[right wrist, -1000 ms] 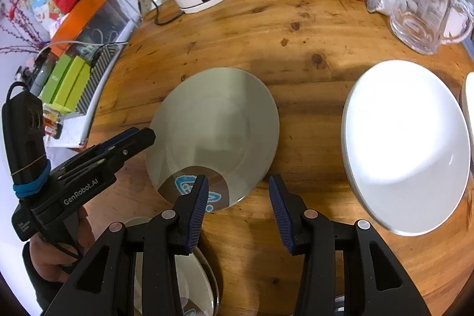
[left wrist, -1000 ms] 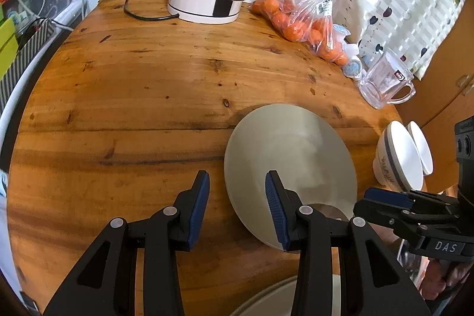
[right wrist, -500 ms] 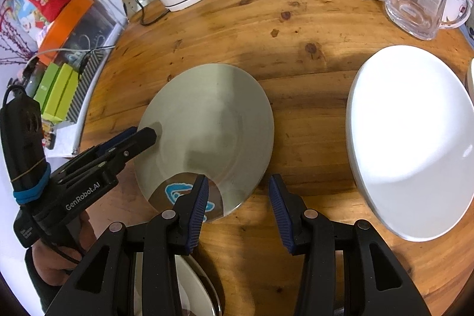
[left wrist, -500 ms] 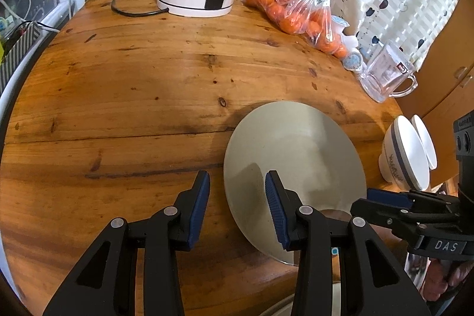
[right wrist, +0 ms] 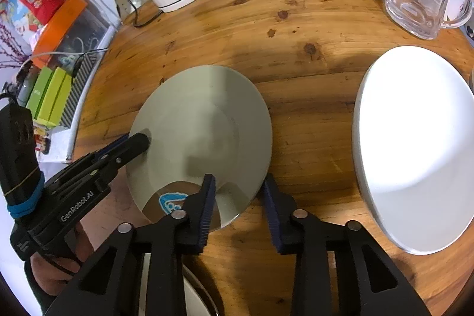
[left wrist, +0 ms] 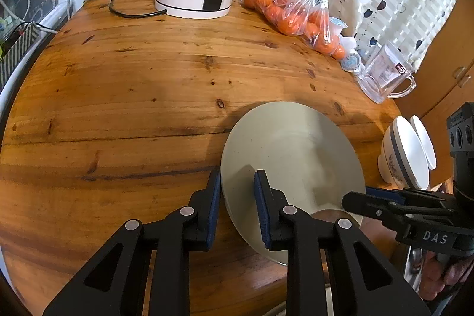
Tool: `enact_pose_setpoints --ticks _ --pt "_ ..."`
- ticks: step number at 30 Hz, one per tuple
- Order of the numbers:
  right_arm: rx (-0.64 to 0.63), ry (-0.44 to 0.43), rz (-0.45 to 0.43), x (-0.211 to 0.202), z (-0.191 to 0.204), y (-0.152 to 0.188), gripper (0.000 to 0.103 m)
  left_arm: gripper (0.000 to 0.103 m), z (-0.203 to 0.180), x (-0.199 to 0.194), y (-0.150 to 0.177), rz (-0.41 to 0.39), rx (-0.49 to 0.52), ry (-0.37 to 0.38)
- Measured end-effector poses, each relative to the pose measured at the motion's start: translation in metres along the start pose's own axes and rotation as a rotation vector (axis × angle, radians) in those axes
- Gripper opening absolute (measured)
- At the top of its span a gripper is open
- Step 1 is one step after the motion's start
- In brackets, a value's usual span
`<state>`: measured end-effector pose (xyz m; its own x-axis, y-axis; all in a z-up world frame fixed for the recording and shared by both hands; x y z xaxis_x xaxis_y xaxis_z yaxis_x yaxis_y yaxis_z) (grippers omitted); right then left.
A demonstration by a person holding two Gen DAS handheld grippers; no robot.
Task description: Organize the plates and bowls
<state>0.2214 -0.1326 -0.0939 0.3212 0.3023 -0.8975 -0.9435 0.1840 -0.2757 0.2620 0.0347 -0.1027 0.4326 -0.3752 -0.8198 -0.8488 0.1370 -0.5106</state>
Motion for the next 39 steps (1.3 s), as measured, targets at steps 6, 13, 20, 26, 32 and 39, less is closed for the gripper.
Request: enact_pose_setpoints --ticks 6,13,20,26,32,39 --pt "-0.010 0.002 -0.003 0.000 0.003 0.000 0.027 0.024 0.000 -0.005 0.001 -0.005 0.000 -0.013" --pt "-0.029 -0.003 -0.015 -0.007 0.008 -0.001 0.027 0.024 0.001 -0.016 -0.001 -0.014 -0.005 -0.021" --pt "-0.047 -0.011 -0.024 -0.016 0.012 0.001 0.027 0.024 -0.002 -0.029 0.000 -0.027 -0.008 -0.035" --pt "-0.060 -0.018 -0.033 -0.025 0.015 0.005 0.027 0.024 -0.006 -0.042 0.005 -0.042 -0.014 -0.046" --pt "-0.070 -0.029 -0.036 -0.033 0.019 0.012 0.027 0.024 -0.009 -0.054 0.013 -0.052 -0.027 -0.049" --pt "-0.088 -0.035 -0.040 -0.044 0.023 0.023 0.027 0.024 -0.013 -0.070 0.027 -0.064 -0.042 -0.050"
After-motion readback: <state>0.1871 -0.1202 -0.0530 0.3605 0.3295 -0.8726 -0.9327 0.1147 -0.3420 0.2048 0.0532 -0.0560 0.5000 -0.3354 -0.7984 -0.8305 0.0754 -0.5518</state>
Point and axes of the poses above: each gripper's, at about its wrist camera, not at the fingertips, and x roughly the way its jaws point, z to its left, y to its underside, the point moved 5 cm from there along x, roughly the way its jaws point, and after that the axes turned 3 degrees about x, right-handed, at the moved point
